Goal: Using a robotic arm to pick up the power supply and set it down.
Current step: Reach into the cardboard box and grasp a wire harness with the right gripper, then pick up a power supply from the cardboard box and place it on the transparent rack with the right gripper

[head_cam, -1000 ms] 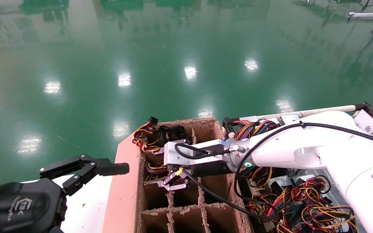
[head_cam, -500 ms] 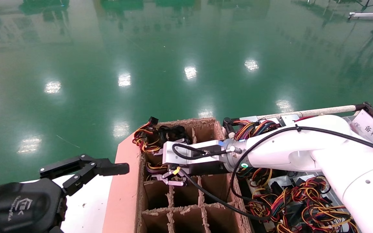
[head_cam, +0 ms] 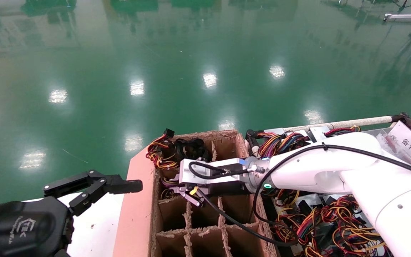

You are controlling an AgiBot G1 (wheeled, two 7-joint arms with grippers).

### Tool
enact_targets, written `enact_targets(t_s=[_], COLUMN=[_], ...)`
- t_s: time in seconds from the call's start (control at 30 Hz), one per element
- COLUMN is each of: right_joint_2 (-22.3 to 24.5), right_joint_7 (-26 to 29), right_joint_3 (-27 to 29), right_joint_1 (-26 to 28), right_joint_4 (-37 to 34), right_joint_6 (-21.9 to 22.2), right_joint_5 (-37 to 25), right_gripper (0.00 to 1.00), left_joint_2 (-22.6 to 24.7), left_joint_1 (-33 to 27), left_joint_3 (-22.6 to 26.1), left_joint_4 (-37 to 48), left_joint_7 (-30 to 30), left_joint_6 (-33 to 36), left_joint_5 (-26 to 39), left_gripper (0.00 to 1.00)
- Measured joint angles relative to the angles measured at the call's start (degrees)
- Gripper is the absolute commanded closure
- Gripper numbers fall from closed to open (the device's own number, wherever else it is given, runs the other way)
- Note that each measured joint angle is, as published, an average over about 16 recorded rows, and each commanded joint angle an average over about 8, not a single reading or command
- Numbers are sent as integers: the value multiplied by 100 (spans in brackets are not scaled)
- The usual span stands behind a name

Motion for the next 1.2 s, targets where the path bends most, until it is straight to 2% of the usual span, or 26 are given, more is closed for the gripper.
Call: enact_targets(t_s=[0.27,0.47,0.97,1.2], right_joint_2=[22,88,708,1203], right_joint_7=[38,40,-421,-710], right_joint_3=[-106,-89,319,437], right_joint_1=[56,227,1157,1742], right_joint_4=[-27,-121,-547,-728], right_joint_6=[-40,-315,-1955,-2388], right_joint_5=[187,398,1122,1234], right_gripper=[100,100,100,100], left_joint_2=[0,-1,-2,-2], left_joint_1=[0,0,-1,-1], left_joint_3=[1,2,4,5], left_joint_4=[0,0,0,0], left_joint_7=[1,1,2,3], left_joint_6=[0,-1,-2,-2], left_joint_5=[-1,-1,-3,-3], left_gripper=[0,0,0,0])
